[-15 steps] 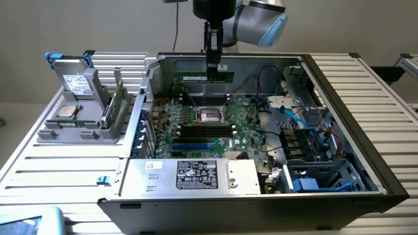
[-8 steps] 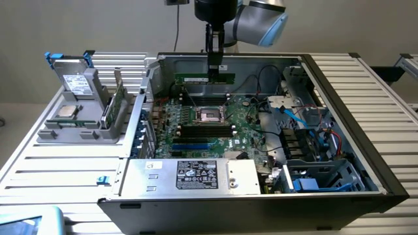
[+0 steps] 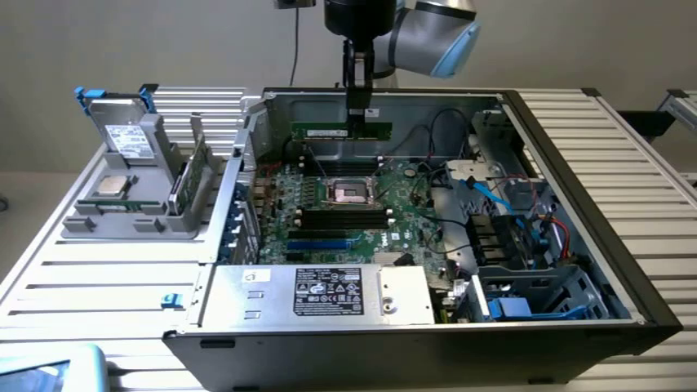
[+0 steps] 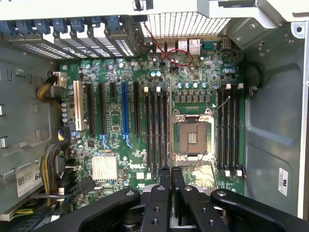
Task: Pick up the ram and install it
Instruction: 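Insert the ram into the slot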
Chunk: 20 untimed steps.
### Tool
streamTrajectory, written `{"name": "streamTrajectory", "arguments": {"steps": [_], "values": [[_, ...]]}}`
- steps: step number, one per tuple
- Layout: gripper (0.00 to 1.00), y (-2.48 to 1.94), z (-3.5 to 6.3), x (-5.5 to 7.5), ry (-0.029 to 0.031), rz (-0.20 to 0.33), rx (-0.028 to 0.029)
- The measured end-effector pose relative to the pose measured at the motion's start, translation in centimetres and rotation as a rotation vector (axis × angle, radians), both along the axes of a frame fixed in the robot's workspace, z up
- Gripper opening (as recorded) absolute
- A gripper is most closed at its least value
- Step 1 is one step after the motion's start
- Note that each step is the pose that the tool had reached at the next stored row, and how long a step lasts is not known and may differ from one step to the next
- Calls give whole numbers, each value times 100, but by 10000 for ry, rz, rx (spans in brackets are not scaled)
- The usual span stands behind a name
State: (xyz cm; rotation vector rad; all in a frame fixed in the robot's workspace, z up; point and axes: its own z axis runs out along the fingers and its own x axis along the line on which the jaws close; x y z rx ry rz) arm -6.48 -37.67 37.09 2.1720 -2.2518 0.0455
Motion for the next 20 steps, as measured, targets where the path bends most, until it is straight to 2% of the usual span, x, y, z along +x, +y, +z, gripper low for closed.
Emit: {"name": "streamTrajectory", "arguments": {"steps": [3,6,8,10,11,16,20], "values": [[13,0,-7,0,2,0,-4],[13,0,-37,0,3,0,-95],[13,0,-64,0,6,1,-124],[13,0,-90,0,37,0,-131],[13,0,-93,0,72,1,-131],[13,0,-106,0,82,0,-127],[13,-15,-170,14,115,-4,-130]]}}
